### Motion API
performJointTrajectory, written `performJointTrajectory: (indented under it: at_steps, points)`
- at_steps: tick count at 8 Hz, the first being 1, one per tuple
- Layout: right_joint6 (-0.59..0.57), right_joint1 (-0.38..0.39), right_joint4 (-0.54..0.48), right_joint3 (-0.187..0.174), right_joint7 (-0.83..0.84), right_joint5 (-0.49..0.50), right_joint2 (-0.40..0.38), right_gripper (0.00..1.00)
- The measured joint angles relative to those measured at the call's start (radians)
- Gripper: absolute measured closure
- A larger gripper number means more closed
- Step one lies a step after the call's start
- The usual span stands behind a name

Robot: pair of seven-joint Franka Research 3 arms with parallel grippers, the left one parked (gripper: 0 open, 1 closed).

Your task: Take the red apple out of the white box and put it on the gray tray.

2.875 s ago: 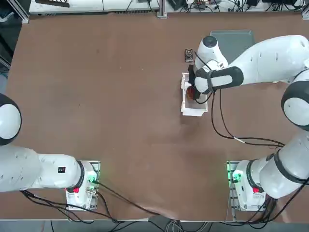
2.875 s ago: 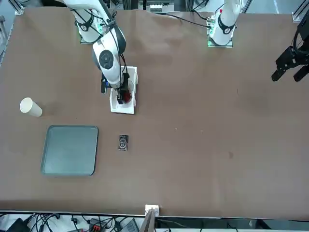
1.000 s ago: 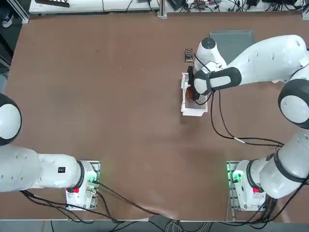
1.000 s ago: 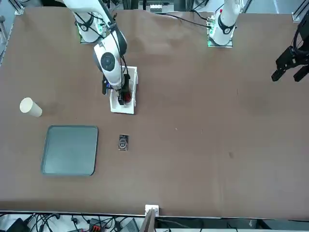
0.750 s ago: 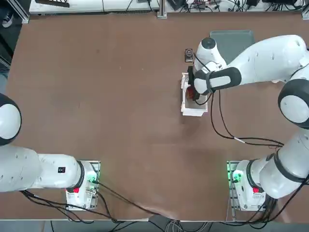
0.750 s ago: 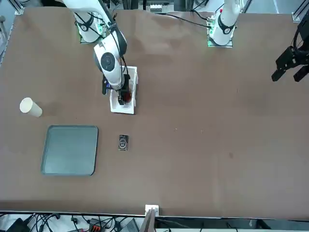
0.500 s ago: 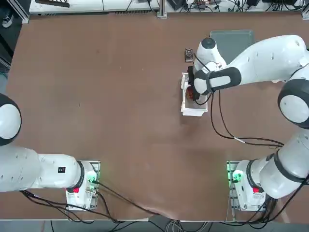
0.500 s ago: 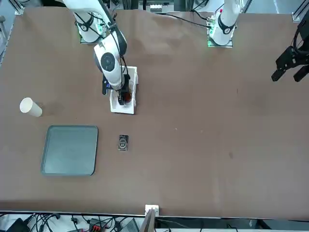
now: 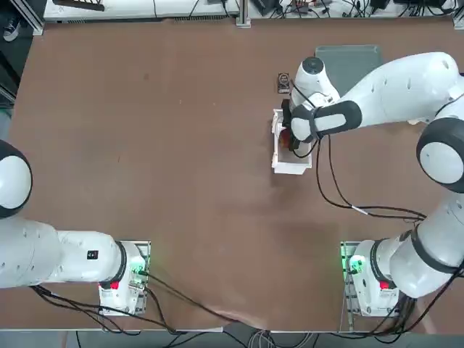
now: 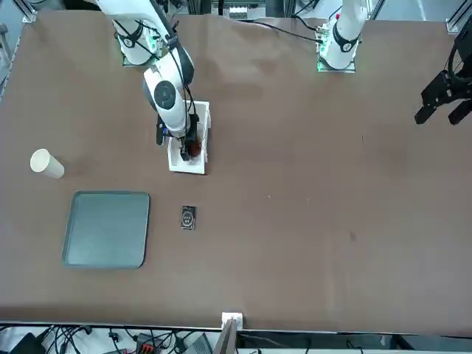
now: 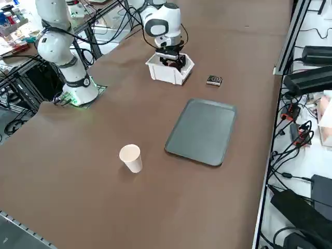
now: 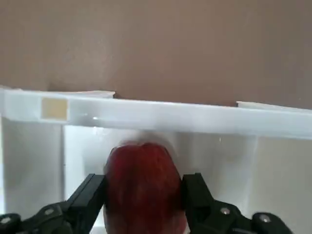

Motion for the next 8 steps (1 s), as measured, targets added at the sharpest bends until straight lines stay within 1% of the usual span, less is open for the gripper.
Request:
performJointTrajectory:
  at_steps: [5,6,8]
  points:
    - [0.002,0.007,0.014,0.000,0.003,0.000,0.007,0.12]
    - [-0.006,0.014,0.034,0.001,0.008,0.000,0.017,0.12]
    - [-0.067,0.025,0.094,0.001,0.016,0.000,0.034,0.12]
